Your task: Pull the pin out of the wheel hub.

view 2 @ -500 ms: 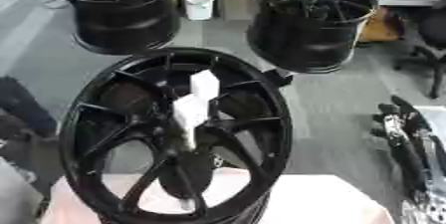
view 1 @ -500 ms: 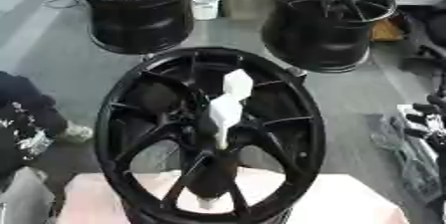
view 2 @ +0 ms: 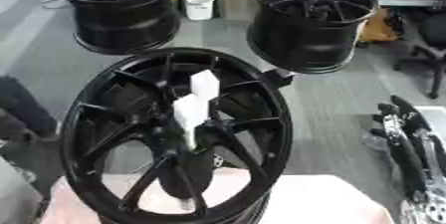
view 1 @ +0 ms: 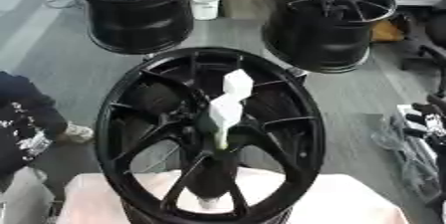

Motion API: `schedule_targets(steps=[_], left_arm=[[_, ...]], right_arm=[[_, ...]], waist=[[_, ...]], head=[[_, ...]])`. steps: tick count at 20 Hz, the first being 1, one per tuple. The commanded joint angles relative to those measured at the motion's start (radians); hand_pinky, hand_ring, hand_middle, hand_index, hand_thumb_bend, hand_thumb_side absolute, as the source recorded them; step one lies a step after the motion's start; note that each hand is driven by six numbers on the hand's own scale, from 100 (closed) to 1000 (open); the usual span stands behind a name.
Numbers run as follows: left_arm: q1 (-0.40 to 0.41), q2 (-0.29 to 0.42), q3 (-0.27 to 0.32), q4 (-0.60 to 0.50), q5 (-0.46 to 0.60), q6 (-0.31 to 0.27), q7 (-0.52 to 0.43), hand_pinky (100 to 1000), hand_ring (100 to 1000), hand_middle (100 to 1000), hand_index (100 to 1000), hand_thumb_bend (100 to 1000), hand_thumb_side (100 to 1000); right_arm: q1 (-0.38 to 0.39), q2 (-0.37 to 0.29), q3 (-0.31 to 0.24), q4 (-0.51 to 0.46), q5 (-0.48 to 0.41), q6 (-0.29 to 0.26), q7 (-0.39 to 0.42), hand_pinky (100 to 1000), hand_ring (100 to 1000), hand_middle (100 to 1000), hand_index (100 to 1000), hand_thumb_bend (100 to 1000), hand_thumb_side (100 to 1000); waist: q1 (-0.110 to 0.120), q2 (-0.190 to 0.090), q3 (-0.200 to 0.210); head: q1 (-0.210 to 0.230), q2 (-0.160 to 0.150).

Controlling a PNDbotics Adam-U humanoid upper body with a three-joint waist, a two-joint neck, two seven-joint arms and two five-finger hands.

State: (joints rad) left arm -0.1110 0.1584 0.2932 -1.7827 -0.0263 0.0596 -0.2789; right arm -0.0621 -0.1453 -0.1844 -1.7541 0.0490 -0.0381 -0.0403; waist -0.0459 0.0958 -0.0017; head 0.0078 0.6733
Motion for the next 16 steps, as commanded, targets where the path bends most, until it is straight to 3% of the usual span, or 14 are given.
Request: schedule_targets(steps=[1, 6, 9, 11, 13, 16], left_arm=[[-0.006, 0.017, -0.001, -0.021, 0.004, 0.001, -0.003, 464, 530, 700, 746, 807, 408], [0.001, 0.021, -0.006, -0.018, 0.003, 0.000, -0.009, 464, 530, 700, 745, 807, 408], [0.003, 0.022, -0.008, -0.017, 0.003, 0.000, -0.011, 464, 530, 699, 745, 807, 408], [0.002, 0.023, -0.011, -0.016, 0.003, 0.000, -0.014, 464, 530, 699, 744, 807, 408], [0.002, 0.024, -0.015, -0.016, 0.002, 0.000, -0.018, 464, 530, 699, 744, 807, 408], [0.002, 0.026, -0.018, -0.015, 0.000, -0.001, -0.022, 464, 530, 699, 744, 806, 409]], right_arm=[[-0.024, -0.052, 0.002, -0.023, 0.002, -0.002, 0.007, 693, 779, 785, 915, 100, 663], [-0.139, -0.275, 0.055, -0.040, -0.016, -0.025, 0.060, 707, 787, 801, 913, 100, 483], [-0.253, -0.418, 0.125, -0.034, -0.068, -0.045, 0.130, 718, 803, 859, 941, 100, 446], [-0.335, -0.495, 0.183, -0.016, -0.122, -0.058, 0.192, 724, 815, 880, 956, 100, 450], [-0.417, -0.554, 0.246, 0.005, -0.159, -0.067, 0.282, 745, 853, 923, 994, 100, 554], [-0.538, -0.601, 0.330, 0.051, -0.189, -0.071, 0.445, 764, 890, 954, 1000, 100, 638]], waist=[[0.001, -0.015, 0.002], [-0.004, -0.025, 0.012], [-0.008, -0.028, 0.020], [-0.010, -0.029, 0.025], [-0.013, -0.030, 0.030], [-0.016, -0.030, 0.039]], head=[[0.001, -0.007], [-0.006, -0.004], [-0.013, -0.003], [-0.016, -0.002], [-0.021, -0.003], [-0.027, -0.002]])
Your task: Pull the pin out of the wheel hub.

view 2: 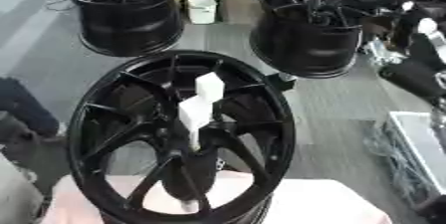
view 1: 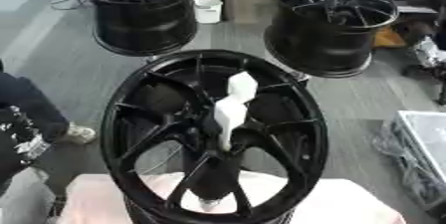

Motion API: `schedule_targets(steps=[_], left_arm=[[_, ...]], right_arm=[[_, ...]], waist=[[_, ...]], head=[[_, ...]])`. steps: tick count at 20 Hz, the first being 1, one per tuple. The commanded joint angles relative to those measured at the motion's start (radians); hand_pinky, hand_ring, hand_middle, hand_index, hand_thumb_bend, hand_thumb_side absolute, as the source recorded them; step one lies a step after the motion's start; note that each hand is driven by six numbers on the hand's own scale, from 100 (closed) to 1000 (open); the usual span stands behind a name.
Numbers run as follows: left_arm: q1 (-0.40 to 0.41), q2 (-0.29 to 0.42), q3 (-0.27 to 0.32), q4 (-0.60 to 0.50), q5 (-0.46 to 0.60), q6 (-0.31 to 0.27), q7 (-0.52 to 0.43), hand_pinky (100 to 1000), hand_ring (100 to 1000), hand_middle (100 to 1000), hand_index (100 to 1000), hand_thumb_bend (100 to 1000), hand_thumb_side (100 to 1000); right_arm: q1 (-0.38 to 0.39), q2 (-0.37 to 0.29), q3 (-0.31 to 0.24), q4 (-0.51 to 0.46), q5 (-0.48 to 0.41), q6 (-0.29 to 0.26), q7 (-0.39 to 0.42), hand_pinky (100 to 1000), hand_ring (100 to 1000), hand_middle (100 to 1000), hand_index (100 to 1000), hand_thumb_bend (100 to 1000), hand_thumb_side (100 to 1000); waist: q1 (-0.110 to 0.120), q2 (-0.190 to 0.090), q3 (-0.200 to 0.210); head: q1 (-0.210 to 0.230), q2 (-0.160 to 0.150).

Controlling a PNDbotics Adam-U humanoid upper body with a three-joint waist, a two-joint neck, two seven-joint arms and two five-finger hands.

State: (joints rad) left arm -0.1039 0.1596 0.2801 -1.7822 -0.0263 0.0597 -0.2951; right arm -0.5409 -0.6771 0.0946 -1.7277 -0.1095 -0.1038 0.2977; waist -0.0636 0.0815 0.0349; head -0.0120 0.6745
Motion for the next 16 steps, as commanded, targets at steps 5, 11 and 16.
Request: schedule_targets(steps=[5, 11, 16], left_arm=[[-0.004, 0.027, -0.011, -0.014, 0.000, -0.003, -0.013, 464, 530, 698, 744, 806, 410], [-0.004, 0.026, -0.015, -0.012, 0.003, -0.006, -0.019, 464, 530, 697, 744, 805, 409], [-0.005, 0.026, -0.016, -0.011, 0.004, -0.005, -0.021, 464, 530, 695, 743, 804, 410]], right_arm=[[-0.250, -0.033, 0.179, 0.139, 0.013, -0.004, 0.343, 795, 924, 972, 1000, 100, 692], [-0.363, 0.083, 0.254, 0.275, 0.176, -0.057, 0.553, 814, 925, 967, 1000, 100, 662], [-0.388, 0.143, 0.275, 0.353, 0.271, -0.113, 0.605, 824, 929, 969, 1000, 100, 660]], waist=[[-0.001, -0.020, 0.020], [0.003, -0.025, 0.040], [0.002, -0.026, 0.050]], head=[[-0.021, -0.004], [-0.037, 0.000], [-0.048, -0.003]])
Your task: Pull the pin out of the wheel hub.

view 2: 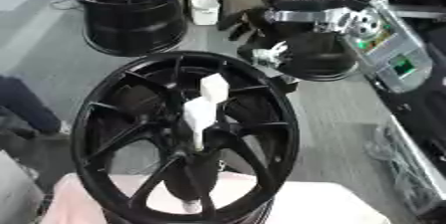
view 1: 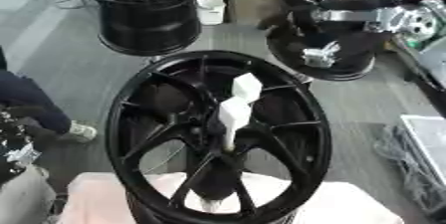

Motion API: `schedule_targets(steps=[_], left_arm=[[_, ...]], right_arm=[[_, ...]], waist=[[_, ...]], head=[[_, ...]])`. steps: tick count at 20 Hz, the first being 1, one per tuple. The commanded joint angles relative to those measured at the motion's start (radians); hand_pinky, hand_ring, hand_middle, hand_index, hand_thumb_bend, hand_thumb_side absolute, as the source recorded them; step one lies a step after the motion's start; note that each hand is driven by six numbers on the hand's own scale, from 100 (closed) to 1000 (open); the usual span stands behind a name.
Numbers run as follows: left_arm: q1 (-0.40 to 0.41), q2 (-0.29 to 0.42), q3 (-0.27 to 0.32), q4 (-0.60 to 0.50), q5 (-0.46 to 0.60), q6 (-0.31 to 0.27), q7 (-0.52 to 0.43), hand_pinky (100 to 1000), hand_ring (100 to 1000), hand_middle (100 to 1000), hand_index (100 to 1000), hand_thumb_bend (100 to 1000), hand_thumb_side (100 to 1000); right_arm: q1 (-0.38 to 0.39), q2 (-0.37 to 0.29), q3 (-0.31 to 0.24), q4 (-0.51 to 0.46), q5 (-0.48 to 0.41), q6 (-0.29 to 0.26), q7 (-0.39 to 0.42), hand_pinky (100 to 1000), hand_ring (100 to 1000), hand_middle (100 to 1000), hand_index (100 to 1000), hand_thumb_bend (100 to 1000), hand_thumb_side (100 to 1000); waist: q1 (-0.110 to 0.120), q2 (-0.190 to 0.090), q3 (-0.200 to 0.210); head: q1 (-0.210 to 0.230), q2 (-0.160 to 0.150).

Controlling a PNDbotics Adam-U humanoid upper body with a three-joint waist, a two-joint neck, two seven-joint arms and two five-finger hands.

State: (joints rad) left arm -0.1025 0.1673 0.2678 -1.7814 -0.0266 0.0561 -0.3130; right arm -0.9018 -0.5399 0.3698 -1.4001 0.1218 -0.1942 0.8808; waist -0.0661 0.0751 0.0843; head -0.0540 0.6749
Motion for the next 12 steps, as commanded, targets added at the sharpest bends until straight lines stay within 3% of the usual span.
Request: schedule_targets(steps=[1, 12], left_arm=[[-0.007, 0.018, -0.004, -0.011, 0.004, -0.001, -0.004, 464, 530, 695, 743, 804, 410], [-0.013, 0.018, -0.009, -0.010, 0.005, -0.002, -0.009, 464, 530, 693, 742, 803, 411]], right_arm=[[-0.030, 0.013, 0.006, 0.034, 0.058, -0.033, 0.024, 825, 930, 969, 1000, 100, 666], [-0.056, 0.068, 0.032, 0.101, 0.226, -0.130, 0.026, 854, 942, 961, 999, 100, 599]], waist=[[0.003, -0.020, 0.003], [0.002, -0.016, 0.018]], head=[[-0.008, -0.005], [-0.022, -0.011]])
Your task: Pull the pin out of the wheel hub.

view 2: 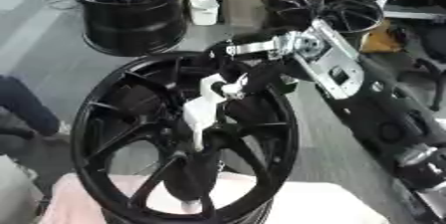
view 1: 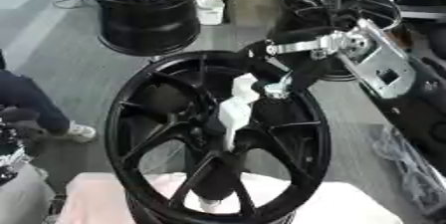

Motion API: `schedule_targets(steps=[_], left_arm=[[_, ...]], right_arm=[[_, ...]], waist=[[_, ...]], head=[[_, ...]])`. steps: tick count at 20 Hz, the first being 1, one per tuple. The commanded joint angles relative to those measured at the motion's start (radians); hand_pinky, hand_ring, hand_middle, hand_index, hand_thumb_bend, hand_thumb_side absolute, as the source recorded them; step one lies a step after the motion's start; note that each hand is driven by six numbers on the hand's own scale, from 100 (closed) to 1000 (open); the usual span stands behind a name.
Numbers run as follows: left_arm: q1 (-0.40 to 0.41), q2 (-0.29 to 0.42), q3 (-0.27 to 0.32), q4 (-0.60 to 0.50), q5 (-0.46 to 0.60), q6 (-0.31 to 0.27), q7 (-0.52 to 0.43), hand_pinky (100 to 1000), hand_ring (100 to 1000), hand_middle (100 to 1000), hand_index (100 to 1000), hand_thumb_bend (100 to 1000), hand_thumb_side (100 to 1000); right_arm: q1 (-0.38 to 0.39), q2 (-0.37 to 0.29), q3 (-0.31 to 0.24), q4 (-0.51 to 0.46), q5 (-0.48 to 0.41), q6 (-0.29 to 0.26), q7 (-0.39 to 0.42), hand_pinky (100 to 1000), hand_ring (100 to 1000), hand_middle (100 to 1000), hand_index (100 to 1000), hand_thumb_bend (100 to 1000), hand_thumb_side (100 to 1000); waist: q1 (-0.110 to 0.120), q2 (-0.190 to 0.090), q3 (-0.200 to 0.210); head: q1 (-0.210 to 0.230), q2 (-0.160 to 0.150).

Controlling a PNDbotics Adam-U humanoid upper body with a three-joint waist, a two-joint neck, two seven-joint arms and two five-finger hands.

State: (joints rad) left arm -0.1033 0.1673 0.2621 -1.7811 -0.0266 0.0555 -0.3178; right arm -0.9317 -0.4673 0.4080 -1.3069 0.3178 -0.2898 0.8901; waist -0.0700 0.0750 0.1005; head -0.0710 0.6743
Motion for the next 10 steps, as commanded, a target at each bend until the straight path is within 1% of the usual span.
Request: schedule_targets(steps=[1, 5, 6, 10], left_arm=[[-0.013, 0.018, -0.004, -0.011, 0.005, -0.001, -0.005, 464, 530, 693, 742, 802, 411], [-0.015, 0.017, -0.004, -0.011, 0.005, -0.003, -0.007, 464, 530, 691, 742, 801, 409], [-0.015, 0.017, -0.004, -0.010, 0.005, -0.003, -0.007, 464, 530, 691, 742, 802, 411], [-0.016, 0.016, -0.005, -0.010, 0.004, -0.004, -0.009, 464, 531, 691, 742, 801, 411]], right_arm=[[-0.029, 0.000, -0.007, 0.016, 0.041, -0.039, 0.017, 856, 943, 961, 999, 100, 598], [-0.036, 0.015, -0.015, 0.049, 0.089, -0.060, 0.017, 880, 969, 964, 994, 104, 580], [-0.036, 0.018, -0.017, 0.058, 0.101, -0.065, 0.017, 884, 971, 963, 993, 112, 595], [-0.034, 0.028, -0.018, 0.096, 0.143, -0.086, 0.017, 892, 973, 934, 978, 133, 601]], waist=[[0.006, -0.015, 0.004], [0.008, -0.013, 0.012], [0.009, -0.012, 0.013], [0.010, -0.009, 0.015]], head=[[-0.007, -0.011], [-0.012, -0.012], [-0.013, -0.012], [-0.015, -0.014]])
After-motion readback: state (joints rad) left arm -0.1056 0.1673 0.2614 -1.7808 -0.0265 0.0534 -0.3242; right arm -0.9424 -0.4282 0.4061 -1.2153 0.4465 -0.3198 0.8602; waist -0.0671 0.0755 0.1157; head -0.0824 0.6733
